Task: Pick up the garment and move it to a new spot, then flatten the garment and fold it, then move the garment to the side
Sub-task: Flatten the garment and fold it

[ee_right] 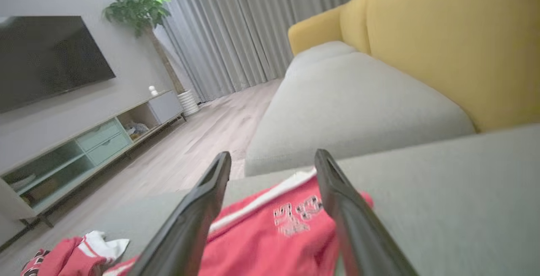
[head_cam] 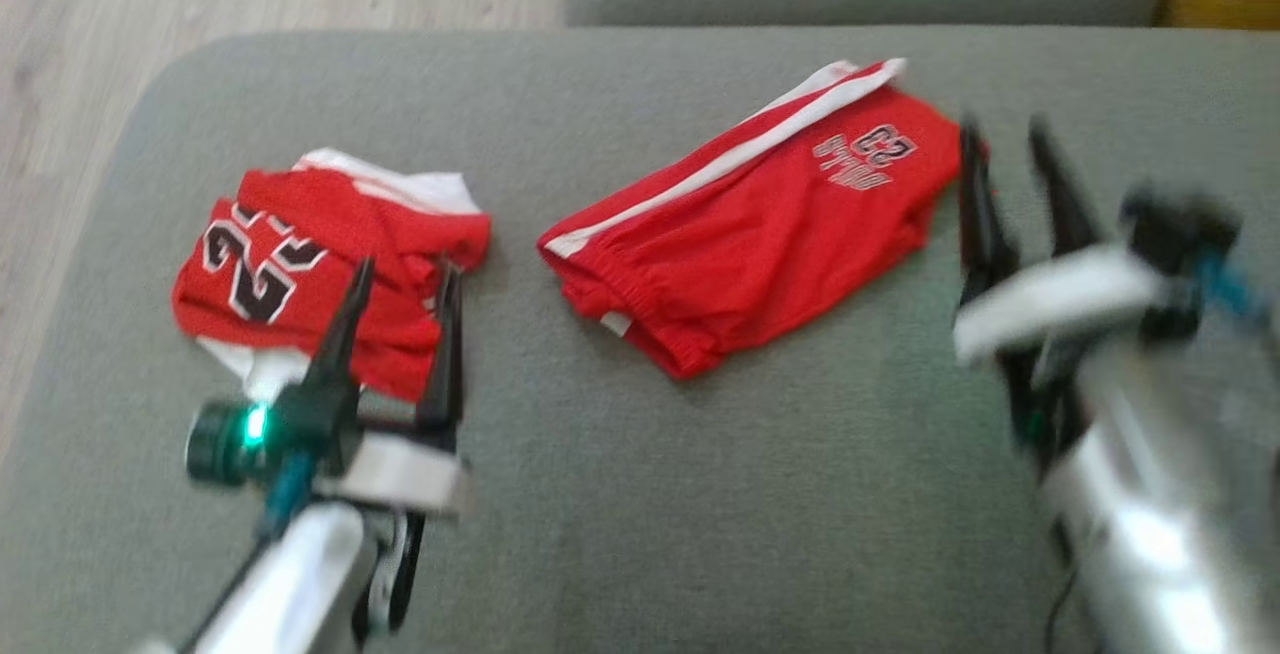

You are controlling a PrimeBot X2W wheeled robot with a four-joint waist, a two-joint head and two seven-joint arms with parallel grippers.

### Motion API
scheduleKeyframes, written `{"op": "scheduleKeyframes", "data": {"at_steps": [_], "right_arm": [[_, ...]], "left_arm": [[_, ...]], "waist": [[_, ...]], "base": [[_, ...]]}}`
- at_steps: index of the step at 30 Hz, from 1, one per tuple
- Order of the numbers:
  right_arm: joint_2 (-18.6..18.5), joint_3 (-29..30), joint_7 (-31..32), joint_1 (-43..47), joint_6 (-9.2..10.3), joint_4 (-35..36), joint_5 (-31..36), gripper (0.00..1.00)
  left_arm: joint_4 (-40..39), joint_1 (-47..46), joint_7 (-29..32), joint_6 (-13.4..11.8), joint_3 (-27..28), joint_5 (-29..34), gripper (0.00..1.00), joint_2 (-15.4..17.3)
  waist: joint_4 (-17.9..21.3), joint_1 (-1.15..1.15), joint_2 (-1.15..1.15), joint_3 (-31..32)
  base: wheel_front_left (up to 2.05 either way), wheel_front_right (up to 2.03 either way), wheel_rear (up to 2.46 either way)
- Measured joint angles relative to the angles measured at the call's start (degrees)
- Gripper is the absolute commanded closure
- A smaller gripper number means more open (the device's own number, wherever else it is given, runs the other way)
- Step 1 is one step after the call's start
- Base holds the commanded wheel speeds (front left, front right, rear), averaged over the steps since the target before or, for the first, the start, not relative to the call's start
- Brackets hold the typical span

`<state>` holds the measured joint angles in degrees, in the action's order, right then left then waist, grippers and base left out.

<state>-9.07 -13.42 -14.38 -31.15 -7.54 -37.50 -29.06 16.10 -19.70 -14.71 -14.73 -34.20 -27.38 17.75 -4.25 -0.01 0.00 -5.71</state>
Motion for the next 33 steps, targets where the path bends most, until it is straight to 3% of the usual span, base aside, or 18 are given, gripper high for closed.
{"op": "scheduleKeyframes", "data": {"at_steps": [5, 8, 17, 22, 24, 33], "right_arm": [[3.47, 4.53, 0.0, 12.57, 0.0, 4.57, 2.78, 0.0], [4.54, 6.12, 0.0, 18.02, 0.0, 6.89, 5.23, 0.0], [5.52, 8.59, 0.11, 18.59, 0.0, 10.66, 11.6, 0.0], [5.57, 12.67, 5.34, 12.09, 0.0, 9.62, 15.84, 0.0], [4.49, 16.88, 10.42, 2.23, 0.0, 7.05, 19.96, 0.0], [2.63, 28.14, 21.17, -12.91, 0.0, -3.91, 29.09, 0.0]], "left_arm": [[-1.57, 7.53, 0.01, -0.32, 3.26, 1.85, 0.0, -1.18], [-1.77, 10.79, 0.01, 1.03, 5.01, 4.01, 0.0, -2.83], [-1.63, 11.46, 0.01, 5.32, 8.73, 8.73, 0.0, -6.08], [-1.3, 9.4, 0.01, 7.32, 9.81, 10.55, 0.0, -8.18], [-0.2, 5.26, 0.01, 9.45, 9.95, 12.24, 0.0, -9.61], [0.54, 0.55, 0.0, 12.12, 10.24, 14.16, 0.0, -13.29]], "waist": [[1.84, 0.0, 0.0, 1.6], [2.44, 0.0, 0.0, 2.12], [1.6, 0.01, 0.0, 0.0], [0.67, 0.02, 0.0, -3.75], [-0.64, 0.03, 0.0, -7.65], [-5.99, 0.04, 0.0, -15.01]], "base": [[0.0, 0.0, 0.0], [0.0, 0.0, 0.0], [0.0, 0.0, 0.0], [0.0, 0.0, 0.0], [0.0, 0.0, 0.0], [0.0, 0.0, 0.0]]}}
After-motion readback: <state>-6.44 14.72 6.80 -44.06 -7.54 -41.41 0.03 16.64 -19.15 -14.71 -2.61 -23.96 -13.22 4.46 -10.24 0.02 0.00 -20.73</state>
